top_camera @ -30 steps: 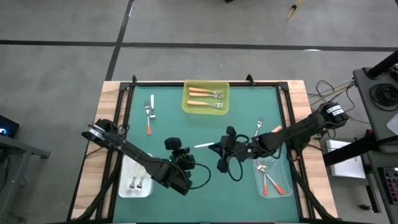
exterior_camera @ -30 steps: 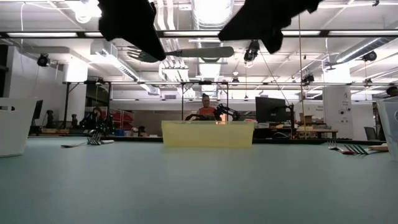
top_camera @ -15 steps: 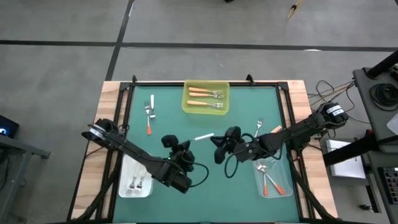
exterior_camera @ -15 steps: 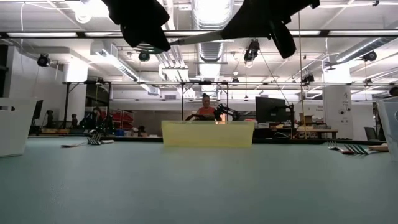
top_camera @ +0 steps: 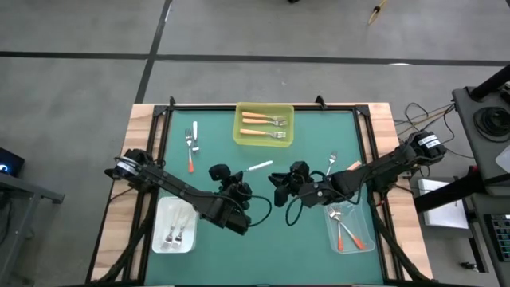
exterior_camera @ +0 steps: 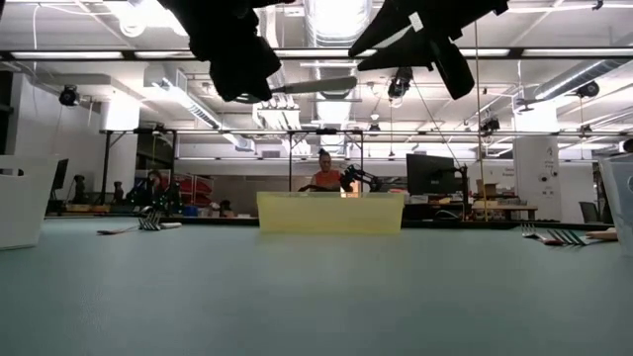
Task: Sort silverware by color (type)
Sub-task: Put the white fork into the white bin
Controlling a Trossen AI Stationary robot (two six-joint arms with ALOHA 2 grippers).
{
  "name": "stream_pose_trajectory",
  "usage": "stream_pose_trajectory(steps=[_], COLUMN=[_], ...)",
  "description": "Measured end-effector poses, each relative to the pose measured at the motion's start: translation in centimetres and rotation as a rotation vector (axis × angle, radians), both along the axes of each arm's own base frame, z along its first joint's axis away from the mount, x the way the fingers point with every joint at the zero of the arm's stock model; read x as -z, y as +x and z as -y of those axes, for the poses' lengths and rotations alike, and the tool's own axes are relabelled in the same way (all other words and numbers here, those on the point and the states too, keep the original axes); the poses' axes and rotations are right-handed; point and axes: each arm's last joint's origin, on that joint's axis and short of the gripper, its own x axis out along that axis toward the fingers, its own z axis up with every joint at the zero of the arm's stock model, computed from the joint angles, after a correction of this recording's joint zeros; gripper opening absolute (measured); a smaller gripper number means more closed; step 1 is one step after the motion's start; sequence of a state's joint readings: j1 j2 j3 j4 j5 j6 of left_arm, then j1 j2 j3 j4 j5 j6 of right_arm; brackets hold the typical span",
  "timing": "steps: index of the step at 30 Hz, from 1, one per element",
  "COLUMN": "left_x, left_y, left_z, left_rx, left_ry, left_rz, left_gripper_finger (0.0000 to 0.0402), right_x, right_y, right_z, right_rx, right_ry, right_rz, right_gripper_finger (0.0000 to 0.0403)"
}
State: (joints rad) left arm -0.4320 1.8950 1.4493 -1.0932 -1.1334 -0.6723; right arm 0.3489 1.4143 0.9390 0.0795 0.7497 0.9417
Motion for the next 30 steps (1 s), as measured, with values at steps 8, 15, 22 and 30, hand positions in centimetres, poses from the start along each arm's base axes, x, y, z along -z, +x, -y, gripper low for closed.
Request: stream_pose_trajectory(steps=[8, 15, 22, 30], left_x=[0.4, 0.7, 0.6, 0.5], left_y=[-0.2, -0.2, 0.5, 0.9], left_z=[0.4, 1.0, 1.6, 1.8], left_rx=[0.079, 0.152, 0.236, 0.252], left_ry=[-0.093, -0.194, -0.225, -0.235], left_rz=[-0.174, -0.275, -0.271, -0.231], left_gripper_finger=[0.0000, 0.0000, 0.0000, 0.0000], right_x=[-0.8, -0.9, 0.7, 1.3], right_y=[0.1, -0.3, 1.6, 3.7], right_z=[-1.4, -3.7, -4.7, -5.3], right_rx=[-0.328, -0.507, -0.565, -0.538], right_ry=[-0.397, -0.631, -0.704, -0.763], right_rz=[-0.221, -0.483, -0.713, -0.948], right_gripper_finger=[0.0140, 0.0148, 0.0148, 0.0148])
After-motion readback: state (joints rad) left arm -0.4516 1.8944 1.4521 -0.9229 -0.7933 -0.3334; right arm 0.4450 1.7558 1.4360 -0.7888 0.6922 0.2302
